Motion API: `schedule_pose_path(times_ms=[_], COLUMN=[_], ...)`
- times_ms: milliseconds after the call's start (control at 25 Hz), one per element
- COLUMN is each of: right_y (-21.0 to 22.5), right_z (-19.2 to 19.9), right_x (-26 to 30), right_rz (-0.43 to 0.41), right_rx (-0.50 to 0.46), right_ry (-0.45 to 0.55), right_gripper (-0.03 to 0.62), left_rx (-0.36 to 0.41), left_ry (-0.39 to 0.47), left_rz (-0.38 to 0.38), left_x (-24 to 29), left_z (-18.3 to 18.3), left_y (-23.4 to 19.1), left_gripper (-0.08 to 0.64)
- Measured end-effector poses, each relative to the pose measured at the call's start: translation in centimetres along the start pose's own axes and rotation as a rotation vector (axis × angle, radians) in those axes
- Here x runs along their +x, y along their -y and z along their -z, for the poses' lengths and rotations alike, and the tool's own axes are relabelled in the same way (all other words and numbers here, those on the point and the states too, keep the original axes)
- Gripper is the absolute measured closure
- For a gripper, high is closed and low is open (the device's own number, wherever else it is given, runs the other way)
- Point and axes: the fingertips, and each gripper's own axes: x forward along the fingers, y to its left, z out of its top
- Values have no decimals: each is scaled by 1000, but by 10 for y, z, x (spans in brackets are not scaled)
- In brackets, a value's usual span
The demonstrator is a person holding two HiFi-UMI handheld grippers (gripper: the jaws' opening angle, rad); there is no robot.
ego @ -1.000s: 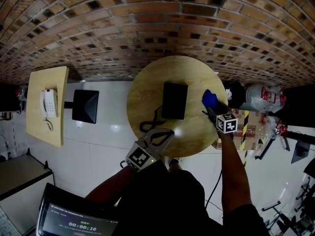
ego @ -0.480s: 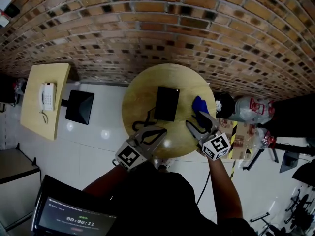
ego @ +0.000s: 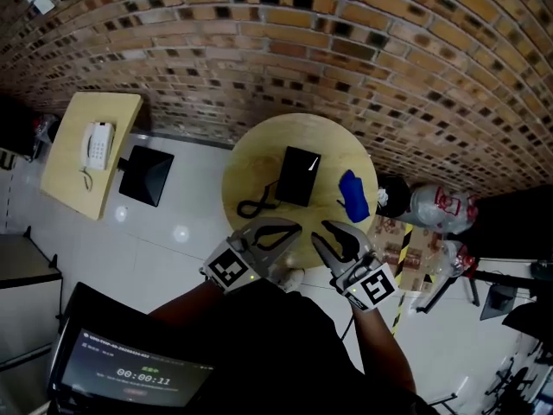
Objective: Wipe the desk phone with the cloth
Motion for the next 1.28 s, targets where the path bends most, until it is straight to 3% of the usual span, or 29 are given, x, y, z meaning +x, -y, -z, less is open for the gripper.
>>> schedule_pose_path(times_ms=[240,520,760,1280], right_y=[-20,-28,-27,-38], right_z=[-11,-18,-23,-18], right_x=[-5,-2,-1,3], right_rz=[2,40,44,39], right_rx=[17,33,-26,9], right_ry=[17,-4,-2,-18], right_gripper=[591,592,592,592], left_rx=[57,74,66,59], left_ry=[34,46,35,17], left_rz=[14,28,33,44], left_x=[-5,-9,-17,-15], left_z=[-21,-30,-28,-24], left_y=[9,17,16,14], left_gripper=[560,560,560,560])
